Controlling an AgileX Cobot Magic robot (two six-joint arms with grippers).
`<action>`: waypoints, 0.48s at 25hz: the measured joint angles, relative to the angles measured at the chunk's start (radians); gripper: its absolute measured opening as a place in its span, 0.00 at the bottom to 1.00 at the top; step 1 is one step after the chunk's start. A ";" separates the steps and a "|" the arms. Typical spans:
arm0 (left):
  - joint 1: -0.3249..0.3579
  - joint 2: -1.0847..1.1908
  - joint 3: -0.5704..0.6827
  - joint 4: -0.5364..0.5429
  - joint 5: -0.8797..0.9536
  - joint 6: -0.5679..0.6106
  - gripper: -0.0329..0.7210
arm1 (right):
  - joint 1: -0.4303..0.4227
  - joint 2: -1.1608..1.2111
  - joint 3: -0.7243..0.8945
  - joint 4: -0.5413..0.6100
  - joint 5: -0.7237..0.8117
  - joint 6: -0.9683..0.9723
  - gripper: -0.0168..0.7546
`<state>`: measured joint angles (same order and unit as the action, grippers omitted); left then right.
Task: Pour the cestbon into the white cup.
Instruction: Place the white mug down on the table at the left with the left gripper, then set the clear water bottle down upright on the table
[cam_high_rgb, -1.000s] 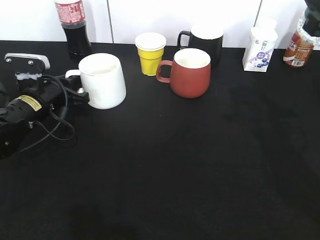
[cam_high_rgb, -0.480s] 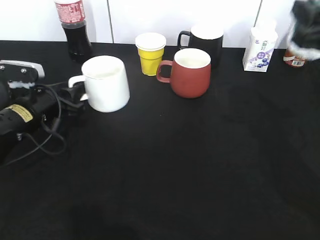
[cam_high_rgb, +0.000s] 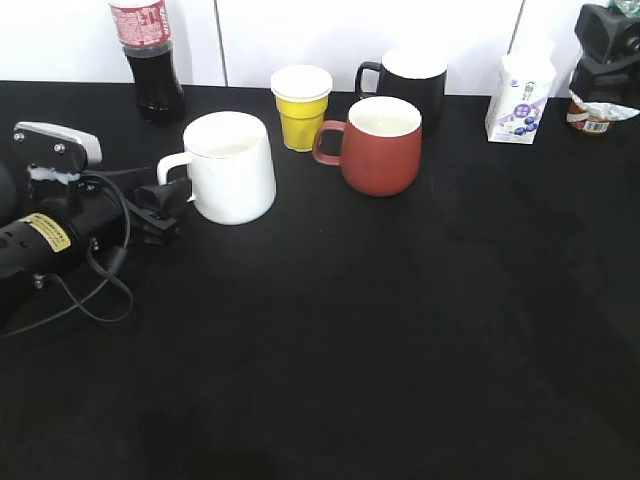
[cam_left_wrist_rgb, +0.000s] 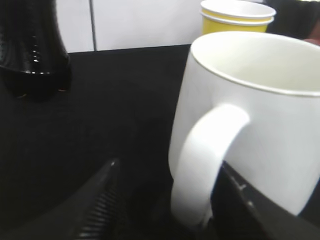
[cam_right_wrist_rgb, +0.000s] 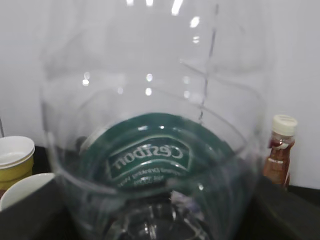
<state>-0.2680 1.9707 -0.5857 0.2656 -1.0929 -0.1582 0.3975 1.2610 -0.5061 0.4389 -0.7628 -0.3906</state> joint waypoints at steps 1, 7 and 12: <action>0.000 0.000 0.000 0.006 0.000 0.000 0.63 | 0.000 0.000 0.000 0.000 0.000 0.000 0.66; -0.002 -0.042 0.038 0.058 0.005 0.000 0.63 | 0.000 0.002 0.000 0.000 -0.002 0.000 0.66; -0.002 -0.140 0.166 0.024 0.023 0.000 0.64 | 0.000 0.078 0.000 0.000 -0.006 0.000 0.66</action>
<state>-0.2699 1.8303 -0.4201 0.2898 -1.0698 -0.1582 0.3975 1.3385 -0.5061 0.4389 -0.7687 -0.3906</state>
